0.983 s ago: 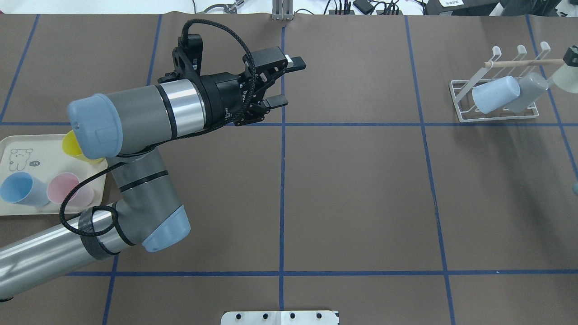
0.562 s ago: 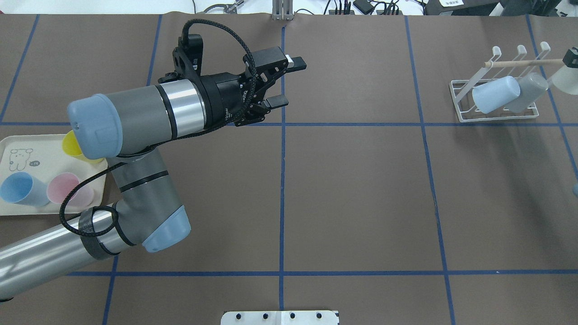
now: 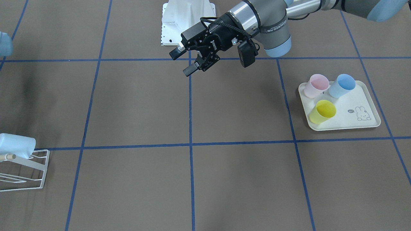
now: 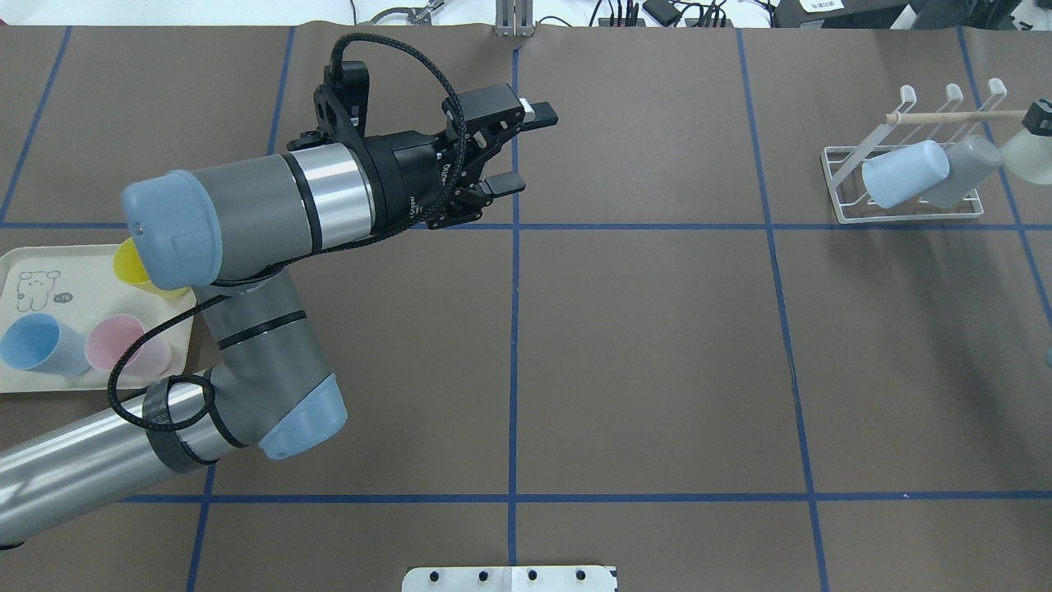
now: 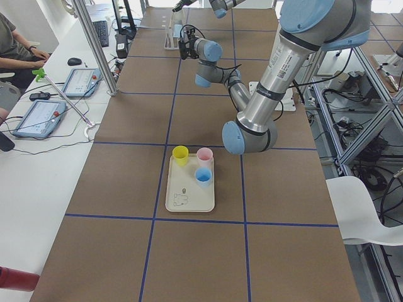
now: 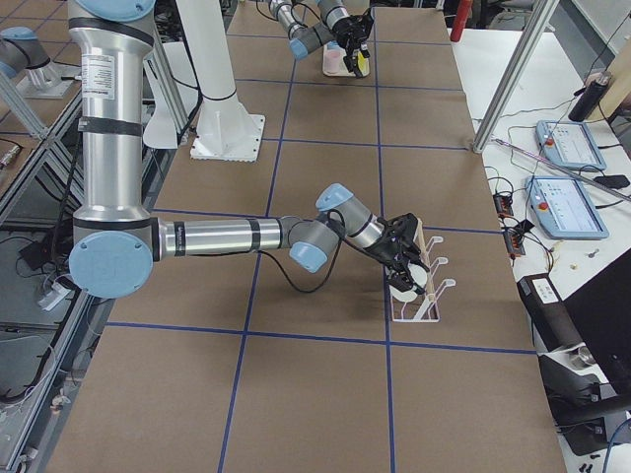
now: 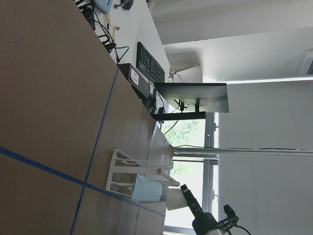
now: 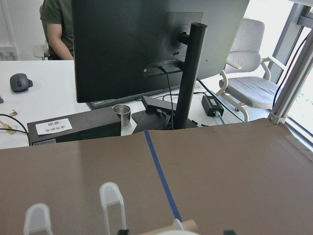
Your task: Transfer IKEA cup to right arm and place on rack
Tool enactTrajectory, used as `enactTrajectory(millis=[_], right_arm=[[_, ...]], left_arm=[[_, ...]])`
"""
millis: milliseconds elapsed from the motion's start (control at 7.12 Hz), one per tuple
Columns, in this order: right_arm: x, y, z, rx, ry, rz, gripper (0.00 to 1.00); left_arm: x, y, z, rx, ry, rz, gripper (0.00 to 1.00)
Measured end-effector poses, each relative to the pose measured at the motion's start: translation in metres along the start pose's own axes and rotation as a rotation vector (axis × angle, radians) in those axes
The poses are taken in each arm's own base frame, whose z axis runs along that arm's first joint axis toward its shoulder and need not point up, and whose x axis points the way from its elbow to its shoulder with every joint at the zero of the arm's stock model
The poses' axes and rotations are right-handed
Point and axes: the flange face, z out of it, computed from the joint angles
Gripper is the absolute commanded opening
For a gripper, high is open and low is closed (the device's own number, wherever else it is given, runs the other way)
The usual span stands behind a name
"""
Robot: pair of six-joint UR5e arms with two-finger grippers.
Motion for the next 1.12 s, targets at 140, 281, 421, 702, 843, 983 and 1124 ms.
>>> enactTrajectory(millis=[140,281,421,702,843,983,1124], right_arm=[[0.001,0.002,0.0,-0.002,0.0,-0.002,0.99],[0.0,0.003,0.0,-0.004,-0.002,-0.003,1.0],[-0.001,0.004,-0.001,-0.004,-0.006,-0.001,1.0],[0.007,0.011,-0.006,-0.004,-0.031,0.004,1.0],[0.011,0.013,-0.014,-0.007,-0.054,0.008,1.0],[0.01,0.011,-0.034,-0.025,-0.094,0.012,1.0],[0.008,0.007,-0.065,-0.06,-0.136,0.013,1.0]], left_arm=[[0.0,0.0,0.0,0.0,0.0,0.0,0.99],[0.001,0.0,-0.001,-0.001,0.002,0.0,0.99],[0.002,0.0,-0.001,-0.001,0.003,0.001,0.99],[0.003,0.001,-0.001,-0.002,0.004,0.001,0.99],[0.003,0.001,-0.002,-0.002,0.004,0.001,0.99],[0.004,-0.001,-0.002,0.001,0.003,0.003,0.99],[0.005,-0.006,-0.001,0.012,-0.021,0.047,0.99]])
